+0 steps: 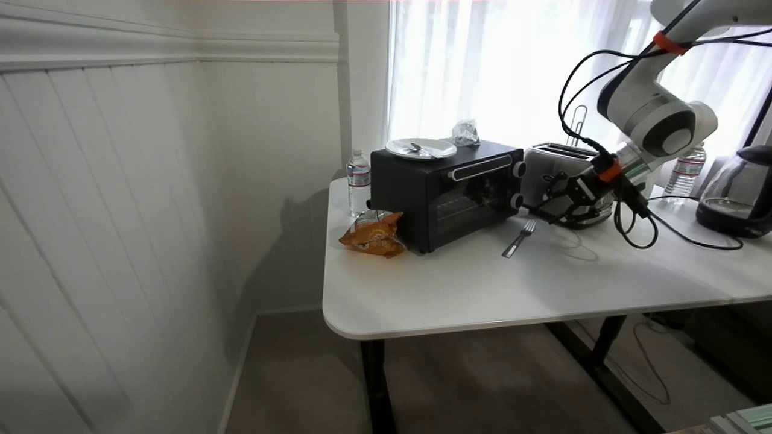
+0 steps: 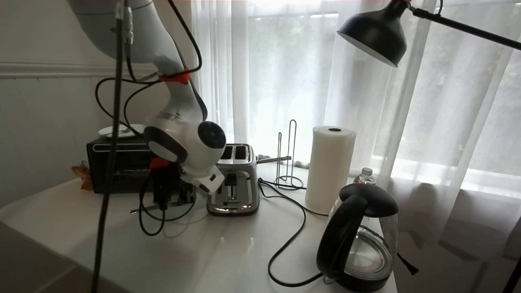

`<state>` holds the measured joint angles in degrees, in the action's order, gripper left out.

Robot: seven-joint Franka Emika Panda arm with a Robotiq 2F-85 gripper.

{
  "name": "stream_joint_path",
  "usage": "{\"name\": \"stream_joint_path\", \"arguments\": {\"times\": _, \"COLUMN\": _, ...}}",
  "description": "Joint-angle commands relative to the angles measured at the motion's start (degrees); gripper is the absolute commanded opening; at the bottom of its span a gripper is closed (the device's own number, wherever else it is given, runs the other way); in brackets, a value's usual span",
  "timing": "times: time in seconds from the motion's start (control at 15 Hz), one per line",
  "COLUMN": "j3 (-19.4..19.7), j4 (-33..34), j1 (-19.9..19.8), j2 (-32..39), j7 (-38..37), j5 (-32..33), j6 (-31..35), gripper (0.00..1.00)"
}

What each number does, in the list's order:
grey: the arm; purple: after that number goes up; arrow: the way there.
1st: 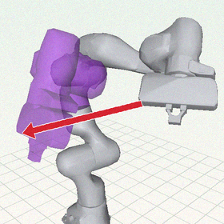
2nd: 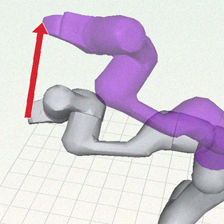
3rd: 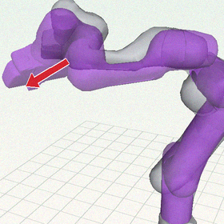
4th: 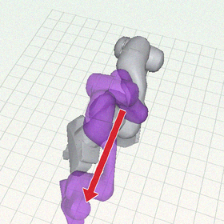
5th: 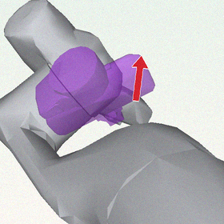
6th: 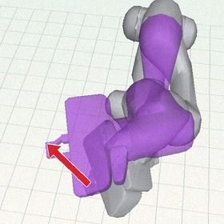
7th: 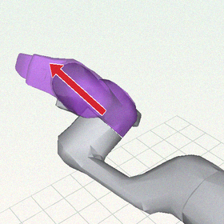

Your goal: Pick up the fork and put it the right way up on the table

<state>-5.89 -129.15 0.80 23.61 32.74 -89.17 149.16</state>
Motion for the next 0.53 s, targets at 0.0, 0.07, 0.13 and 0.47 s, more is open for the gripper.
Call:
{"name": "stream_joint_path", "arguments": {"times": 0.0, "j3": 1.9, "j4": -6.8, "j1": 5.0, "j2": -8.2, "j7": -9.7, "j5": 8.0, "j6": 5.3, "gripper": 0.82}}
{"name": "stream_joint_path", "arguments": {"times": 0.07, "j3": 2.0, "j4": -8.4, "j1": 6.3, "j2": -9.8, "j7": -13.3, "j5": 11.8, "j6": 7.6, "gripper": 0.9}}
{"name": "stream_joint_path", "arguments": {"times": 0.13, "j3": 1.9, "j4": -10.1, "j1": 7.2, "j2": -11.2, "j7": -17.7, "j5": 16.4, "j6": 8.7, "gripper": 0.96}}
{"name": "stream_joint_path", "arguments": {"times": 0.47, "j3": 0.9, "j4": -16.9, "j1": 11.0, "j2": -17.7, "j7": -38.3, "j5": 36.4, "j6": 12.8, "gripper": 1.0}}
